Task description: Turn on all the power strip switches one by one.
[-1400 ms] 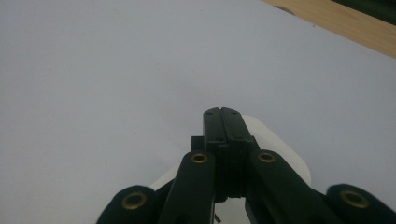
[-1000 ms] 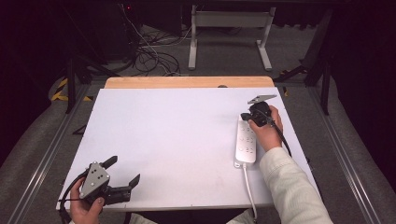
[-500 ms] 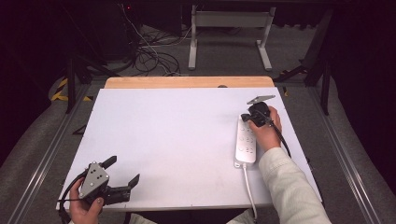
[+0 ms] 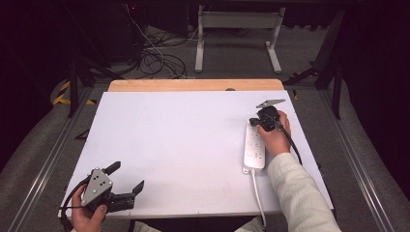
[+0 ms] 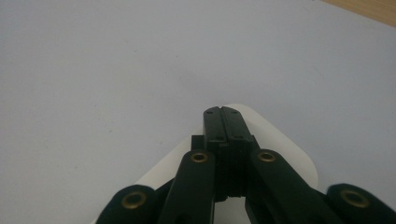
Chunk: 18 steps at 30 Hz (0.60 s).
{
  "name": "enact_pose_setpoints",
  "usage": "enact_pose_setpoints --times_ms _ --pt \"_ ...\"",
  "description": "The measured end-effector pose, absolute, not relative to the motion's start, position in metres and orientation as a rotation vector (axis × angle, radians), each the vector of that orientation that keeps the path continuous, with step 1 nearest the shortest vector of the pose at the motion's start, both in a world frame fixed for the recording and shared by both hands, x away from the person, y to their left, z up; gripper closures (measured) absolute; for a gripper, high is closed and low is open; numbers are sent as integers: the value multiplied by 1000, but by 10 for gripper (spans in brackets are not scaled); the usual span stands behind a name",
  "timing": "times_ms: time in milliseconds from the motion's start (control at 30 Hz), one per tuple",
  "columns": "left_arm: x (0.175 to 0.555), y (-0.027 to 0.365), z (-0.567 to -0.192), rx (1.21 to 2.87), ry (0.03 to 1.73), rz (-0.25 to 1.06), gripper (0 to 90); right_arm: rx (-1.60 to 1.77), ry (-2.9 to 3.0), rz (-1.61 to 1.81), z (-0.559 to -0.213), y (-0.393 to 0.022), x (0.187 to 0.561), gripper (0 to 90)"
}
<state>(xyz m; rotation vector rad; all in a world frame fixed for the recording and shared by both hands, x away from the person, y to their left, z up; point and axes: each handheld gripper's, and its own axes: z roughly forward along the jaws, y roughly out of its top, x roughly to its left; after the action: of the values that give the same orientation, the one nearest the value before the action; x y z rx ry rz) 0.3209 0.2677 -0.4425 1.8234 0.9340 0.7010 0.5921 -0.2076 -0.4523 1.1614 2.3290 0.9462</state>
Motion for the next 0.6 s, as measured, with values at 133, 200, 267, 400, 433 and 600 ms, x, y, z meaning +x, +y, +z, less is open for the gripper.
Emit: enact_pose_setpoints --times_ms 133,200,267,400,433,600 --pt "321 268 -443 1823 933 700 60 1144 2322 922 -453 -205 591 900" --pt "321 268 -442 1825 930 701 60 1148 2318 934 -454 -204 592 900" --pt "321 268 -442 1825 930 701 60 1157 2319 947 -454 -203 592 900" --pt "321 269 -442 1825 930 702 60 1175 2309 959 -455 -203 592 900" --pt "320 269 -442 1824 932 701 60 1182 2309 968 -455 -204 592 900" --pt "320 270 -443 1821 932 700 60 1218 2285 1027 -458 -209 591 900"
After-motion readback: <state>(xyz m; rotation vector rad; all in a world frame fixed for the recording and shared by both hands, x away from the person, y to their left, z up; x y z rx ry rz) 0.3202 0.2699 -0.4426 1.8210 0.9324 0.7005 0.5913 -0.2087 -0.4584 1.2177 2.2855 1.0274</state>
